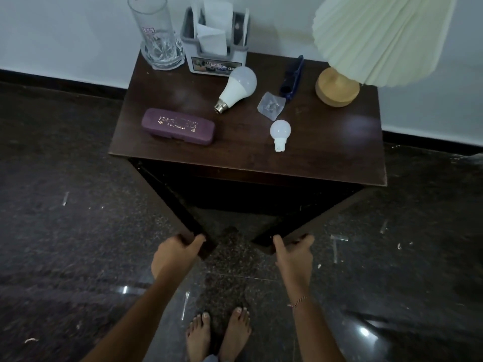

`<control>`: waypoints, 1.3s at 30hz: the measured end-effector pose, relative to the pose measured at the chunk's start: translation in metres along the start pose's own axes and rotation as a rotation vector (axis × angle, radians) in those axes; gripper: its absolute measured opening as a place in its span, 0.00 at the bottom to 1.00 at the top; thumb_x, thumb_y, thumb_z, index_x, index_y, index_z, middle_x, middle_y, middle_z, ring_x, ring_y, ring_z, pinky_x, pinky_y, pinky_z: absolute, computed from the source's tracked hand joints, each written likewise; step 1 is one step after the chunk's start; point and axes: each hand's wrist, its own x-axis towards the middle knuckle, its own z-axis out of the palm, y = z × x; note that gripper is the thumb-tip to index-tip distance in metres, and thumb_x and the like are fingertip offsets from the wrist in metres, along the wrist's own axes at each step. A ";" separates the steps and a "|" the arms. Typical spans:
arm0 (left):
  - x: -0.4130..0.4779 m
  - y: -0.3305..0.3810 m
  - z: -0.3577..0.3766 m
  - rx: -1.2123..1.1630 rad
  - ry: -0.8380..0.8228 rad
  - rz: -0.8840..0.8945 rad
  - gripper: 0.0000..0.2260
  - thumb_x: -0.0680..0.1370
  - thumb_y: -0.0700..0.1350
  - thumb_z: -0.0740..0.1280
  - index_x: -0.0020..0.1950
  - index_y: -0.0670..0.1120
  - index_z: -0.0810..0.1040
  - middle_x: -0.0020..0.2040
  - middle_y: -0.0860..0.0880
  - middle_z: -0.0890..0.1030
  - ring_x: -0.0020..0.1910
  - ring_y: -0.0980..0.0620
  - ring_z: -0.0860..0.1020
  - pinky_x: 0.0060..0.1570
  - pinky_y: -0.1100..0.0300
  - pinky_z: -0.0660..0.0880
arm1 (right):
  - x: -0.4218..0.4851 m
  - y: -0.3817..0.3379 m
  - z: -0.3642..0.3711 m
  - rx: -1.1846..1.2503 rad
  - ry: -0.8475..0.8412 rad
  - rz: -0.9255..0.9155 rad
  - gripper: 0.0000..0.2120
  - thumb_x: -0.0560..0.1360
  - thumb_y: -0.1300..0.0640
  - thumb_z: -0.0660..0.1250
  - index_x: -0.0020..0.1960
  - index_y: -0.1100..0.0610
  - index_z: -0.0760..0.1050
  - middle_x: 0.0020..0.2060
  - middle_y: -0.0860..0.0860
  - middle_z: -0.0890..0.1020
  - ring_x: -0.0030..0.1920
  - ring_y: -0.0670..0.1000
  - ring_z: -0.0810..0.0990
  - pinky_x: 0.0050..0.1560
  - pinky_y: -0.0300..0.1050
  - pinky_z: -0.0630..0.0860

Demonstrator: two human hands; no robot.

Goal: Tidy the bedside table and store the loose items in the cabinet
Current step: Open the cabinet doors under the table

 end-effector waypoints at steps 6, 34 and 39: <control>-0.007 -0.050 -0.030 0.107 0.005 0.041 0.11 0.74 0.55 0.67 0.42 0.47 0.77 0.35 0.48 0.78 0.33 0.50 0.76 0.31 0.60 0.70 | -0.014 0.028 -0.037 -0.191 0.014 0.039 0.21 0.72 0.56 0.69 0.59 0.61 0.65 0.46 0.61 0.81 0.43 0.59 0.81 0.41 0.48 0.79; -0.019 -0.091 -0.097 0.395 0.254 0.010 0.27 0.73 0.51 0.67 0.68 0.42 0.65 0.62 0.39 0.72 0.62 0.38 0.70 0.50 0.43 0.74 | -0.006 0.047 -0.143 -0.759 0.024 0.029 0.33 0.66 0.63 0.74 0.66 0.68 0.65 0.59 0.69 0.72 0.59 0.68 0.72 0.59 0.59 0.69; -0.022 -0.025 -0.085 0.330 0.321 0.127 0.35 0.73 0.52 0.66 0.75 0.42 0.55 0.71 0.39 0.64 0.67 0.38 0.64 0.57 0.40 0.71 | -0.009 -0.015 -0.123 -0.692 0.263 -0.286 0.28 0.67 0.65 0.72 0.63 0.68 0.66 0.57 0.68 0.71 0.57 0.68 0.69 0.57 0.61 0.69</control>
